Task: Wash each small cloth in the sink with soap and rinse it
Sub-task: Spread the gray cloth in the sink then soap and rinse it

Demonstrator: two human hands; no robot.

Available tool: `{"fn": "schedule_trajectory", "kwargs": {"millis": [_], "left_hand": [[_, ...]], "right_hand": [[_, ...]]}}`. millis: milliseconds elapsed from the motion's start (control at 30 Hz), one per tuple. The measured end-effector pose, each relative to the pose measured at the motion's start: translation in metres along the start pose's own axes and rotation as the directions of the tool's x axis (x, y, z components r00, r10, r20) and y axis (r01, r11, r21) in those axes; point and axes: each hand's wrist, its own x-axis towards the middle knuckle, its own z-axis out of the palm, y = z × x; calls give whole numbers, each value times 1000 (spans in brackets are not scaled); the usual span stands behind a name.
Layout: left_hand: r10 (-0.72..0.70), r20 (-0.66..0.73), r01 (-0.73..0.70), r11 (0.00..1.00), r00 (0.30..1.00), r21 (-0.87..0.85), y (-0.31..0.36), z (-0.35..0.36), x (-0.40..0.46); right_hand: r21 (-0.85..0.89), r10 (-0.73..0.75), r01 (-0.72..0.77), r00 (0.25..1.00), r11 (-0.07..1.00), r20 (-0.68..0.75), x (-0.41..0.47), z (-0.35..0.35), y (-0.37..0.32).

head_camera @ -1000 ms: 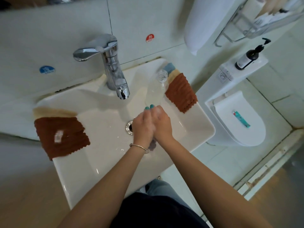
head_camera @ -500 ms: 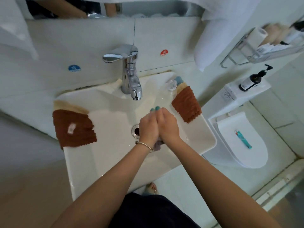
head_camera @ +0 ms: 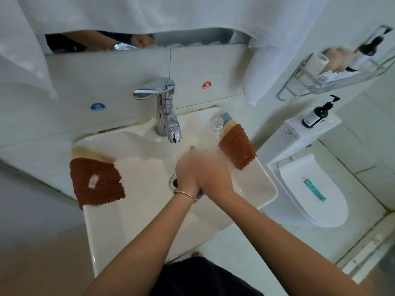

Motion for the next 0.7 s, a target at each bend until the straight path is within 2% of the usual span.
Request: {"fn": "schedule_trajectory", "kwargs": {"millis": [33,100,133,233,267,333,367,433,500,567,667,700], "left_hand": [[34,11,-33,999,999,-19,-1,0,-8],[186,63,-185,982,980,-25,2,6,-24],[222,67,-222,975,973,-18,6,8,-24],[140,23,-139,990,990,-33,12,4,-11],[125,45,-124,992,991,-36,10,2,-8],[200,146,-210,976,969,54,8,4,-18],[246,165,-257,965,955,47,6,8,-21],[267,155,-265,964,951,-33,13,10,-24],[241,96,-239,971,966,-26,16,8,-20],[177,76,-171,982,981,-76,17,6,-23],[255,106,-238,959,961,-153,24,11,-32],[273,85,-263,958,958,-118,26,10,-27]], "right_hand": [[5,31,-31,999,1000,-16,7,-1,6],[46,139,-138,990,989,-34,21,-6,12],[43,137,-135,989,990,-52,20,-7,9],[-13,-58,57,998,998,-31,1,-9,5],[-3,-66,66,998,998,-10,-3,-12,5],[-41,-33,32,999,999,-17,8,-16,11],[-56,-7,5,999,998,-31,16,-19,13],[-50,9,-12,998,999,-66,19,-21,12],[-20,-67,67,997,998,-29,9,-22,5],[-80,-124,124,992,989,4,3,-27,2],[-85,-6,0,998,996,-63,19,-32,2],[-95,-31,25,998,995,-61,19,-31,0]]}}
